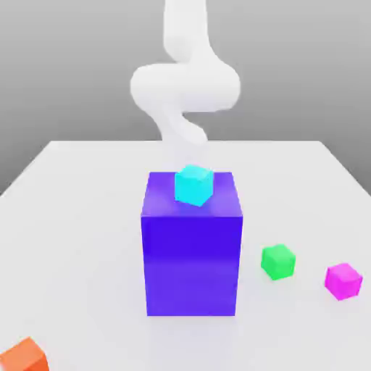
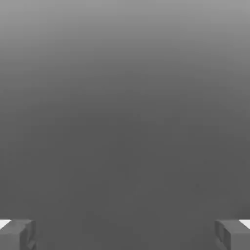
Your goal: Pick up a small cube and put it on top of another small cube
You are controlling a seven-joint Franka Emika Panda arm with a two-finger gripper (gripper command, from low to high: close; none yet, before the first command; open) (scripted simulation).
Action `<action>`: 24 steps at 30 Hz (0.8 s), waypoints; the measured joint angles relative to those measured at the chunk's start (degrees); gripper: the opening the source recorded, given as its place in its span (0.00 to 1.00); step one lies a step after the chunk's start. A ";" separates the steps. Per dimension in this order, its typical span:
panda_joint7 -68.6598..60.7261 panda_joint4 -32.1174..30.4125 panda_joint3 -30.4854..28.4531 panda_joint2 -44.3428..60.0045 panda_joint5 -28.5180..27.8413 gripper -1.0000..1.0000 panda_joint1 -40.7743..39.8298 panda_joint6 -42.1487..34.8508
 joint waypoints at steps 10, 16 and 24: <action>-26.59 -6.11 0.32 21.18 3.39 0.50 16.91 10.04; -41.40 -9.72 3.64 33.62 4.17 0.50 23.93 16.00; -54.49 -14.37 7.48 50.18 -3.35 0.50 32.29 24.18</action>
